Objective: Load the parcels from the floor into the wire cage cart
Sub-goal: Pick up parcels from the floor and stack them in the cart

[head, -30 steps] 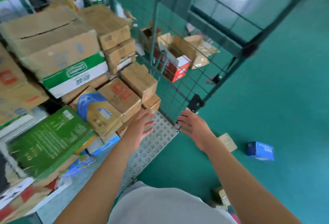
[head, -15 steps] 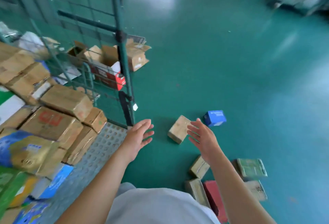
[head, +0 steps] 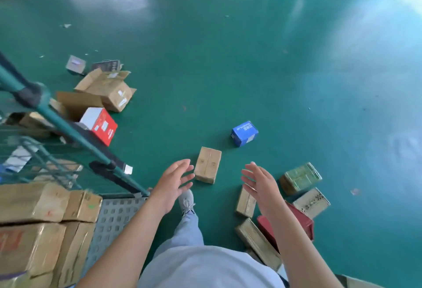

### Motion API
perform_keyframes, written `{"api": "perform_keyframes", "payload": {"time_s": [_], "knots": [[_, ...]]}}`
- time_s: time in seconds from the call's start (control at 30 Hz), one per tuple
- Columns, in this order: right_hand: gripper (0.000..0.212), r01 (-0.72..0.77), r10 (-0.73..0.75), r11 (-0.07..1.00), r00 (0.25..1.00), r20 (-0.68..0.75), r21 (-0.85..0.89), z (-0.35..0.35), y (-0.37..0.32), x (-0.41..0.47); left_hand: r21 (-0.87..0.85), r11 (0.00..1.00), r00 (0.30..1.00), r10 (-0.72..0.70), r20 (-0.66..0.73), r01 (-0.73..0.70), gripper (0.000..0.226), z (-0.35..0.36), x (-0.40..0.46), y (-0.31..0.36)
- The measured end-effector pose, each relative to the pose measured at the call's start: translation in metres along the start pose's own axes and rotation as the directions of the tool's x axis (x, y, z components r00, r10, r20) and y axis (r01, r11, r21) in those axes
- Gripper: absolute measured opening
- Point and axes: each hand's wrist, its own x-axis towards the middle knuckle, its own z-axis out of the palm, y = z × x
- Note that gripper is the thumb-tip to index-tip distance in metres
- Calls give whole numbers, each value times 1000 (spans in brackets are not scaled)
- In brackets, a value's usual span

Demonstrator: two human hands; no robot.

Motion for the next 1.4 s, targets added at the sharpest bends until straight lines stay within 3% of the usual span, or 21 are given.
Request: {"api": "perform_keyframes", "payload": {"time_s": [0.47,0.73,0.87,1.07,1.4], "knots": [[26,-166,166,986,964,-209,15,72,-66,160,159,968,976,-208,65,196,23,2,223,97],[23,-302,309,951,917,-250,67,92,-52,246,299,904,941,-335,49,307,26,7,335,104],[17,-360,362,931,902,-237,53,90,-28,297,347,855,910,-415,14,384,29,16,384,79],[26,-475,463,880,865,-193,-18,85,18,380,392,784,857,-515,-22,482,29,33,461,19],[18,-593,573,779,805,-152,-203,78,142,545,482,634,771,-617,-157,605,15,25,609,-128]]}}
